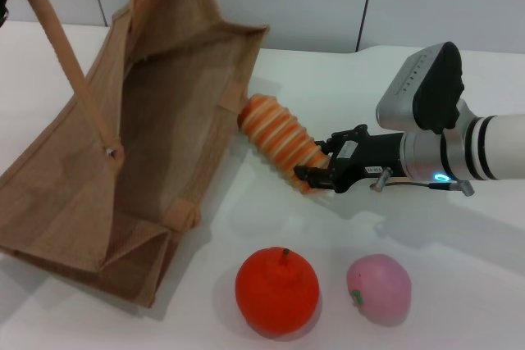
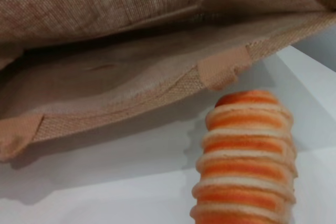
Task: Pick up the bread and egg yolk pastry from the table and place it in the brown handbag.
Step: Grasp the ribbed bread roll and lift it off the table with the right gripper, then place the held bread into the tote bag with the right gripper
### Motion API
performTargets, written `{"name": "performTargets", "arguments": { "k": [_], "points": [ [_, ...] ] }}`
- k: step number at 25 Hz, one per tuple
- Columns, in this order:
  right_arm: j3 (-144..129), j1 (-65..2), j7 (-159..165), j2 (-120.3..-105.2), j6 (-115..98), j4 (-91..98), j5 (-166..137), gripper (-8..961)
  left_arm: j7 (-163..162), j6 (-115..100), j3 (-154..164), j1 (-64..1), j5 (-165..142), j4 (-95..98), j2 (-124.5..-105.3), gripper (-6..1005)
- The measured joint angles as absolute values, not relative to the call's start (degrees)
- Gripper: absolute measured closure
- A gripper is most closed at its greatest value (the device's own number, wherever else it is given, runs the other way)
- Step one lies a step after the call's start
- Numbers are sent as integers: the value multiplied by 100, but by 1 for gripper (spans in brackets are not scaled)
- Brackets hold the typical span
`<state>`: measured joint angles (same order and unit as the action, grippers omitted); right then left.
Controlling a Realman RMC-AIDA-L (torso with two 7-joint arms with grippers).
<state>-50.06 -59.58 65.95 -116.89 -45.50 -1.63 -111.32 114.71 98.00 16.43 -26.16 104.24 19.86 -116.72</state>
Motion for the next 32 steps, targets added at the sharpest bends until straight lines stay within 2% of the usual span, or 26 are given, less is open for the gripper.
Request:
{"name": "performTargets", "arguments": {
  "k": [20, 26, 32],
  "points": [
    [-4679, -5873, 6630, -11654, -4588, -2, -11079, 552, 11478, 9798, 1643, -2580, 10424, 1922, -11654, 878],
    [-4480, -5619, 6830, -11635, -4580, 467, -11076, 599, 11478, 9820, 1643, -2580, 10398, 1918, -11654, 878],
    [-4544, -5021, 7598, -11618, -5145, 1700, -11109, 637, 11479, 9812, 1682, -2618, 10372, 1916, -11654, 878]
  ]
}}
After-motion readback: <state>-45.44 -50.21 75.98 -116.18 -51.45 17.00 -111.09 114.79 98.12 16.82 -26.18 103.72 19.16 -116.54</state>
